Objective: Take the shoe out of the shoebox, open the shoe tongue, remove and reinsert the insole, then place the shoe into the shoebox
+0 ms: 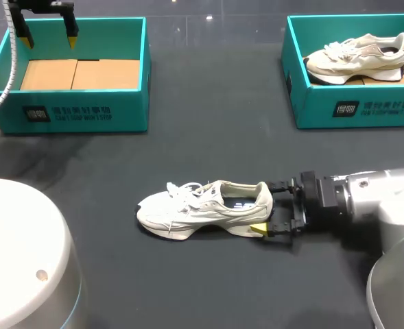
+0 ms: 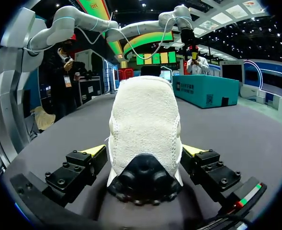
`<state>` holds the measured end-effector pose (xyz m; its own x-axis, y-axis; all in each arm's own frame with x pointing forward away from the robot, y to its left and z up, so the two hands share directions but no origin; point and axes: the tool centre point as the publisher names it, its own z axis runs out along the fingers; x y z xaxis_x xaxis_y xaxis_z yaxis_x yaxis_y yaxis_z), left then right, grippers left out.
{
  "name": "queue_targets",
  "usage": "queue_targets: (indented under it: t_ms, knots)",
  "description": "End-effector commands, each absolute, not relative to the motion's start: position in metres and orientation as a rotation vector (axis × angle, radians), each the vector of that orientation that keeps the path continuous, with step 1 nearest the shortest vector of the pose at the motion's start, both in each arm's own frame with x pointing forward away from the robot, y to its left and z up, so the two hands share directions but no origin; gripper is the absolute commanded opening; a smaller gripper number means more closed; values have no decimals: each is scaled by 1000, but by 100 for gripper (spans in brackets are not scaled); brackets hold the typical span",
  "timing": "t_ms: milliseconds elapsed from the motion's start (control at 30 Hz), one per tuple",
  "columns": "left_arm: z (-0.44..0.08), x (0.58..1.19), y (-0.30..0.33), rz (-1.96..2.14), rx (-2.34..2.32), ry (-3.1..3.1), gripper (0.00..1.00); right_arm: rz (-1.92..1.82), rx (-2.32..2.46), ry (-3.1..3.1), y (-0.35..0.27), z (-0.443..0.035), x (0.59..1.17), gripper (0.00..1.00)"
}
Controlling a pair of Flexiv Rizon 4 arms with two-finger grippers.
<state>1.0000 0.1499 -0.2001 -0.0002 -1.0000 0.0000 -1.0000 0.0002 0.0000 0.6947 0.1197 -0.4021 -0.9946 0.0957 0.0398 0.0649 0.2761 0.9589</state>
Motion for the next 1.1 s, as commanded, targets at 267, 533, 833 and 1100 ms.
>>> queue_targets:
  t_ms: [267, 533, 833, 1100]
  knots:
    - [-200, 1000, 150, 0, -2221, 2222, 100, 1882, 139, 2497, 129, -406, 697, 100]
    - [-200, 1000, 150, 0, -2221, 2222, 100, 1882, 138, 2503, 134, -409, 697, 100]
    - [-200, 1000, 150, 0, -2221, 2222, 100, 1882, 144, 2512, 137, -414, 697, 100]
    - [-200, 1000, 150, 0, -2221, 2222, 100, 1889, 143, 2510, 137, -415, 697, 100]
